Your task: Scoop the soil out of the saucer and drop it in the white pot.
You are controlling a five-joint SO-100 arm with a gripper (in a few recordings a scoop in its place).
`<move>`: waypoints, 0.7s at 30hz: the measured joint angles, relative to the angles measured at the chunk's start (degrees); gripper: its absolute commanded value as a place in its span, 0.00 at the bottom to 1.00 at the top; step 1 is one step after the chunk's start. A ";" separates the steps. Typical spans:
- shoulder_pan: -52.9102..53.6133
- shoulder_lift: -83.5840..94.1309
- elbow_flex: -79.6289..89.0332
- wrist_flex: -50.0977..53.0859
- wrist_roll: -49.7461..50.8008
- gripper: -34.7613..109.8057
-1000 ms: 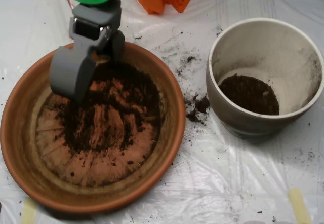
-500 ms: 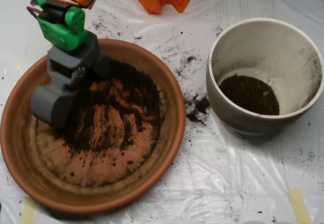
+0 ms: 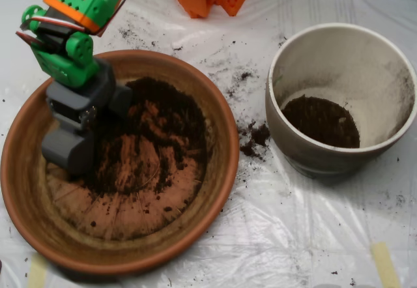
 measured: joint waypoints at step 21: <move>-0.44 11.87 16.17 -7.56 -1.14 0.27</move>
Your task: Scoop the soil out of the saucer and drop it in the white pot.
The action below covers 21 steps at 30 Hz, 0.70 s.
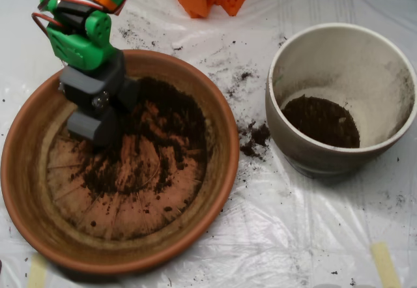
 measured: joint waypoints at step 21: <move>-18.63 27.25 3.87 10.81 4.39 0.24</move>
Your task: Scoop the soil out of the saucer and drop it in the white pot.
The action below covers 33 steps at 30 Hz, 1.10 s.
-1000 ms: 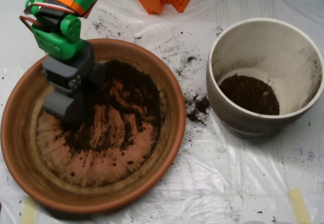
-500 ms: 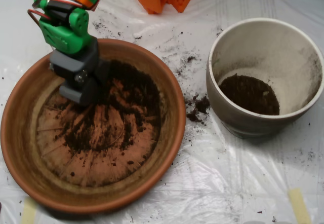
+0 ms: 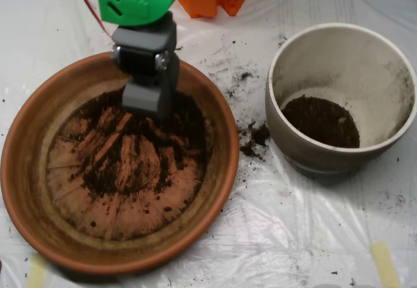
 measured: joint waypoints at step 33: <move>-43.68 -0.97 -27.07 17.93 -11.16 0.48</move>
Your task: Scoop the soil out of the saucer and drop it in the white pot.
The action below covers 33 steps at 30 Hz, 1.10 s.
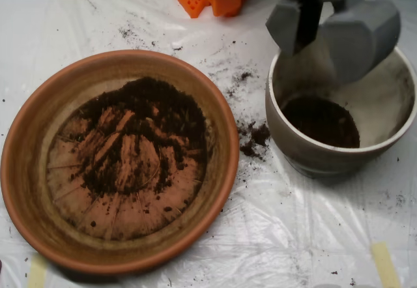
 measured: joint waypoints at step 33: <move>45.44 5.80 37.79 -19.69 14.06 0.58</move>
